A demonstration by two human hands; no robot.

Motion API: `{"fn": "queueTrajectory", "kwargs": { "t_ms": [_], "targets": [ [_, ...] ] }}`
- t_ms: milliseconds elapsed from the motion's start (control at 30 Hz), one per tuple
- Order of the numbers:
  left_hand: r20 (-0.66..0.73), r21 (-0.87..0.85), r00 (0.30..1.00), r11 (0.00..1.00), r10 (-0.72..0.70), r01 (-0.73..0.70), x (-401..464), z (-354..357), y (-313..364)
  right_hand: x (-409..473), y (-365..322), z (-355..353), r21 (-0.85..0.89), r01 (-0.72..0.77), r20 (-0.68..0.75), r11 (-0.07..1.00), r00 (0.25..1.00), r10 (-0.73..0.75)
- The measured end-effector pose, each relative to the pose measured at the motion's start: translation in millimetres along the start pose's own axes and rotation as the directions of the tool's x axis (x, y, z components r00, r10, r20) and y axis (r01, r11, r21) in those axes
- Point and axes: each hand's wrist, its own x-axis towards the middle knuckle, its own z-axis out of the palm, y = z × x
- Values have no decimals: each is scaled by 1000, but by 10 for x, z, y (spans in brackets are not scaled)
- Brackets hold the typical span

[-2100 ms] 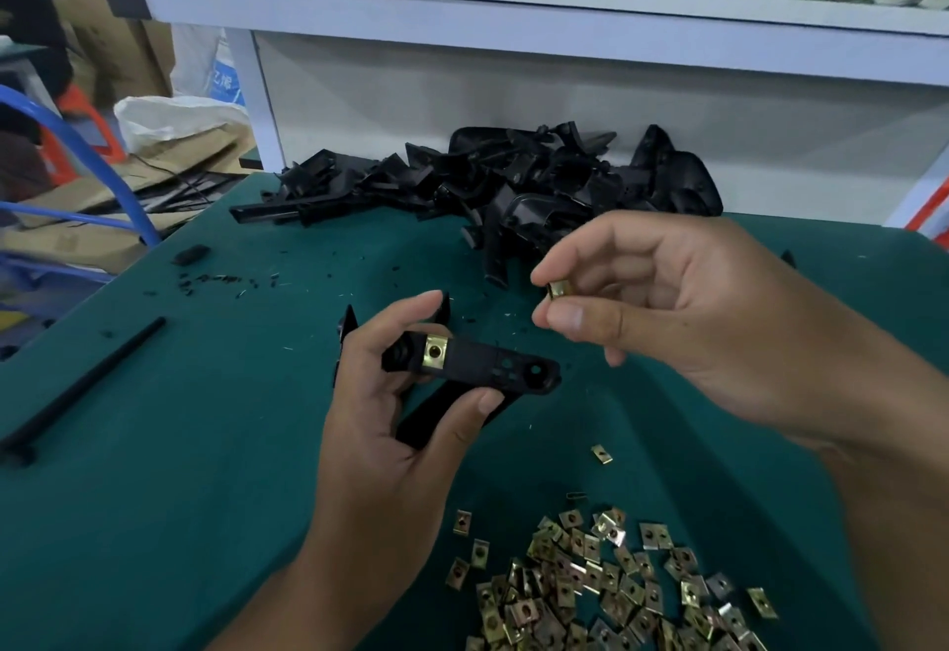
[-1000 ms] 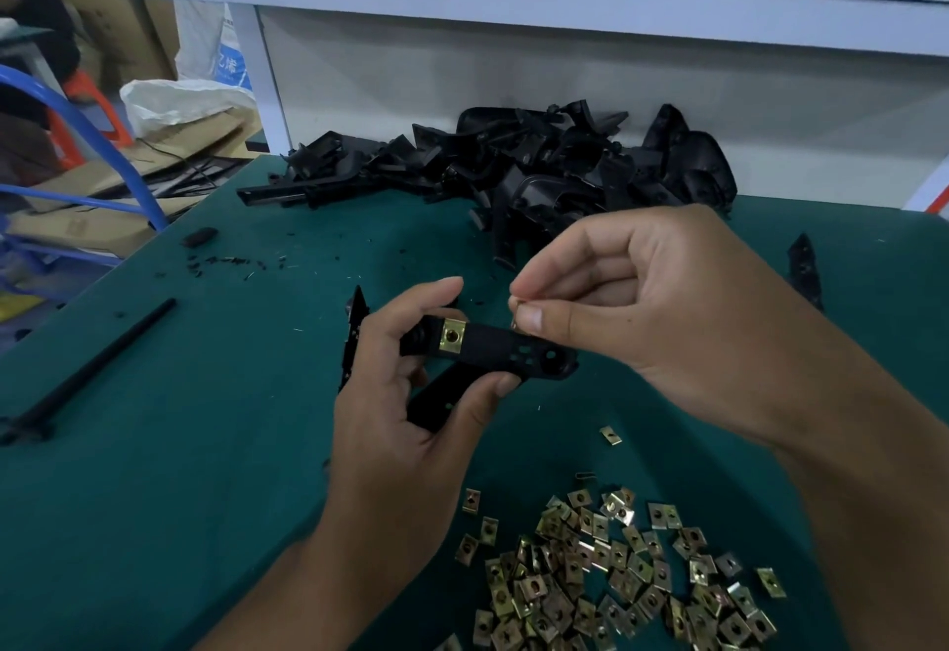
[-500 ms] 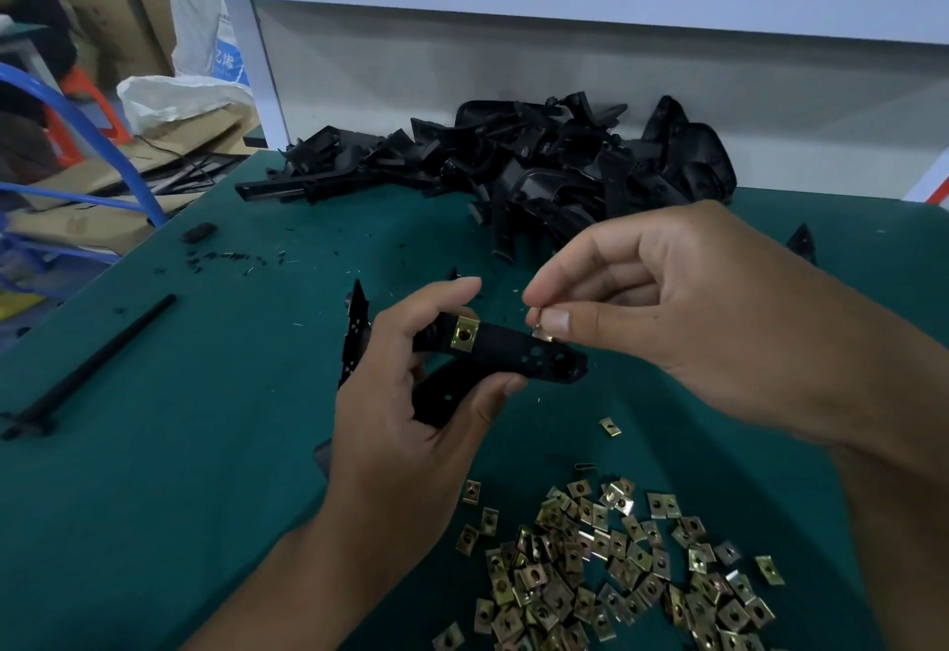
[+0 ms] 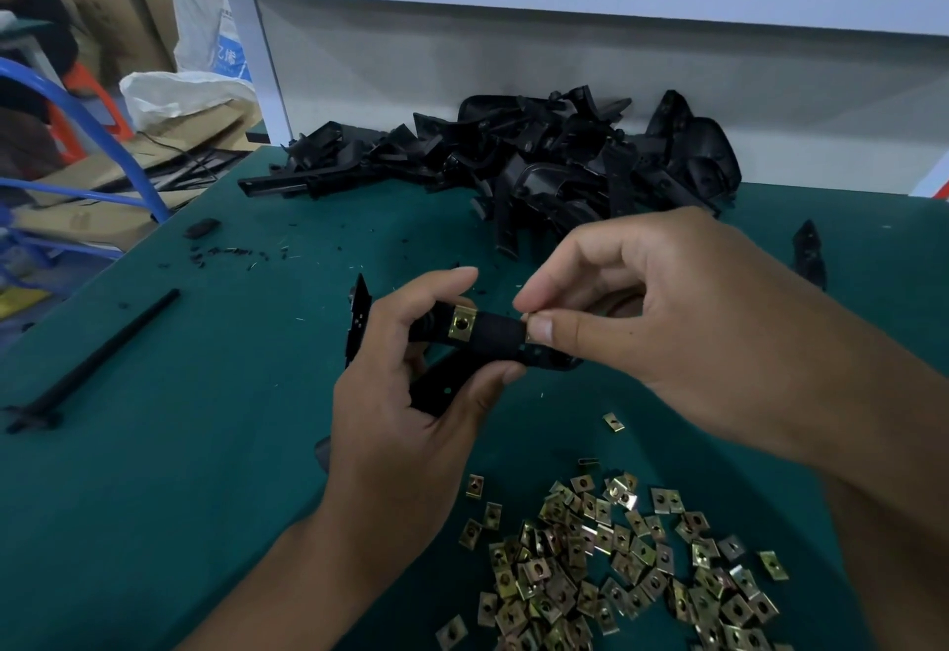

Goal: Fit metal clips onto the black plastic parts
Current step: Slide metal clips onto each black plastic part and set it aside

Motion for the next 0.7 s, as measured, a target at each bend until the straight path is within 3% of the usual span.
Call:
{"fn": "queueTrajectory", "kwargs": {
  "t_ms": [333,500,700],
  "targets": [
    [-8,3,999,1000,-31,31,4,-2,9,-4,-6,7,55,-17,31,998,999,16],
    [-82,-24,995,998,-63,62,31,1,59,-8,-87,149,-56,36,-138,998,989,-44],
    [-111,-103,982,984,-156,144,31,21,104,-46,-129,162,-173,20,-110,985,993,-40]
  ]
}}
